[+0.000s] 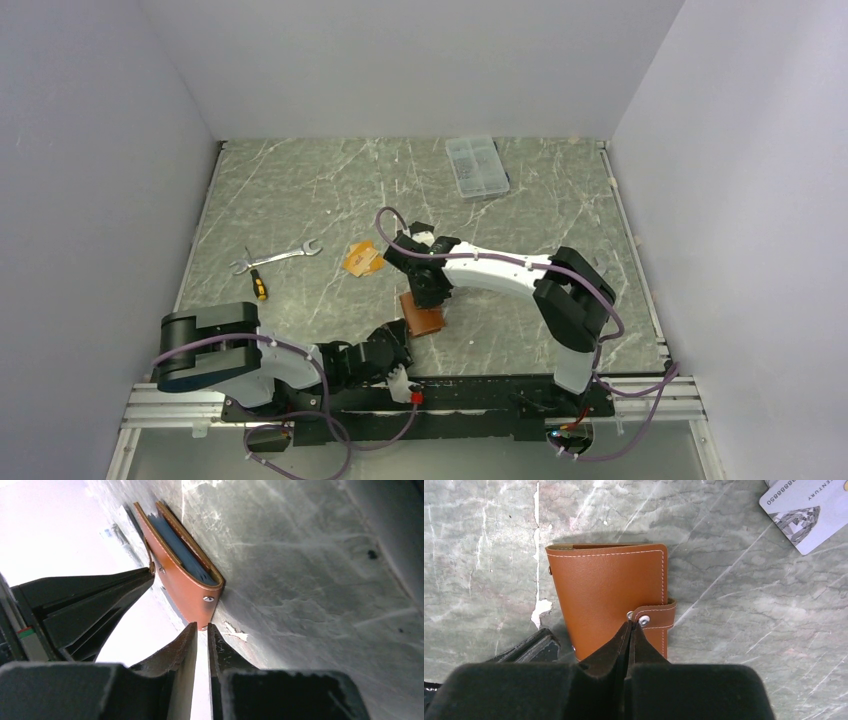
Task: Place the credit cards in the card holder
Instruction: Close the card holder at the center of the board.
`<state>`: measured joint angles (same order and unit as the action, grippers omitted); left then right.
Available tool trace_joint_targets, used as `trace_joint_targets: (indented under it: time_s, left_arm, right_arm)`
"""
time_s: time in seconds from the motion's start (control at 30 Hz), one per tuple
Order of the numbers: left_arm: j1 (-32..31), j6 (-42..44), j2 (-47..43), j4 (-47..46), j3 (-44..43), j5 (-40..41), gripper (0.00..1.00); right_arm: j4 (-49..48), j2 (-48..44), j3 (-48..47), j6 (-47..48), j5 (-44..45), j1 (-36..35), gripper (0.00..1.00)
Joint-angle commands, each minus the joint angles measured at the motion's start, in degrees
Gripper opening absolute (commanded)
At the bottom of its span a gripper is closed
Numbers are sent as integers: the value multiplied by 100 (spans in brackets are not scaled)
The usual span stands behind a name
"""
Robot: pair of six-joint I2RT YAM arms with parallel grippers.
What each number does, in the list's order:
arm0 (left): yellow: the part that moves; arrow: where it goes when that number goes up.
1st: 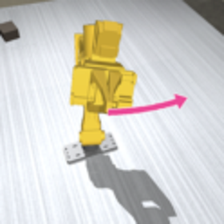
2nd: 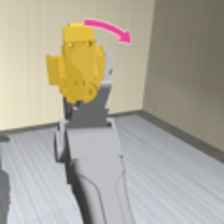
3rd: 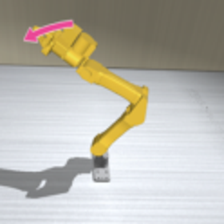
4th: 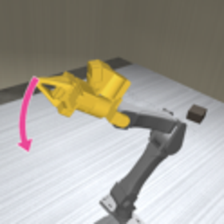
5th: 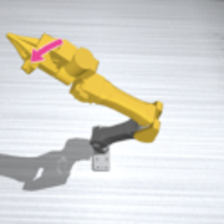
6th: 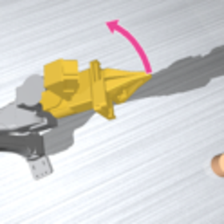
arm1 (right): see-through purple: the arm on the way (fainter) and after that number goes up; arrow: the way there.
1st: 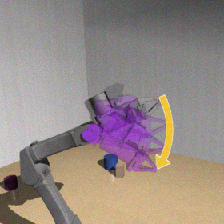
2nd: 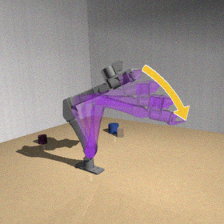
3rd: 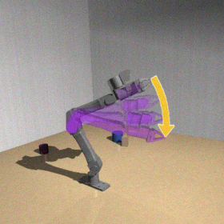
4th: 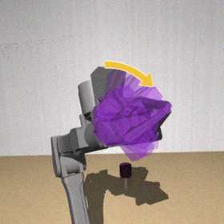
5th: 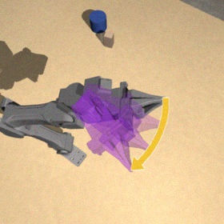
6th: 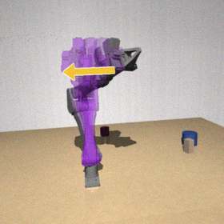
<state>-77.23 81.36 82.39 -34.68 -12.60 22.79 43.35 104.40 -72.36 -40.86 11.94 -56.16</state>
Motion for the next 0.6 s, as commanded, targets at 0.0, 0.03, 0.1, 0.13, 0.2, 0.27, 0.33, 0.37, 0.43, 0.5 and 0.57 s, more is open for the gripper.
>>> trace_joint_targets:
  time_s: [0.0, 0.03, 0.1, 0.13, 0.2, 0.27, 0.33, 0.37, 0.43, 0.5, 0.57]
  left_arm:
    - [-33, -163, 111, 235, -277, -90, 20]
    - [-26, -243, 137, 318, -338, -60, 21]
    - [-24, -358, 155, 431, -412, -29, 22]
    - [-21, -354, 148, 388, -401, -23, 22]
    - [-13, -323, 134, 261, -360, -23, 22]
    - [-11, -367, 165, 238, -371, 10, 22]
    - [-7, -387, 187, 216, -351, 9, 22]
    - [-11, -392, 191, 249, -349, -6, 22]
    - [-11, -466, 199, 342, -358, -24, 22]
    - [-11, -472, 194, 398, -345, -64, 22]
    - [-3, -542, 190, 539, -367, -99, 22]
  right_arm:
    - [170, -300, -180, 69, 203, 14, 0]
    - [188, -298, -189, 81, 223, 10, 0]
    - [263, -275, -247, 111, 294, 5, 0]
    - [319, -245, -287, 118, 330, -11, 0]
    - [410, -183, -383, 128, 442, -48, 0]
    - [522, -89, -516, 137, 552, -76, 0]
    - [599, -1, -607, 140, 643, -123, 0]
    - [635, 32, -653, 140, 683, -137, 0]
    - [675, 83, -710, 149, 744, -165, 0]
    - [720, 114, -754, 140, 826, -194, 0]
    - [742, 135, -771, 161, 871, -210, 0]
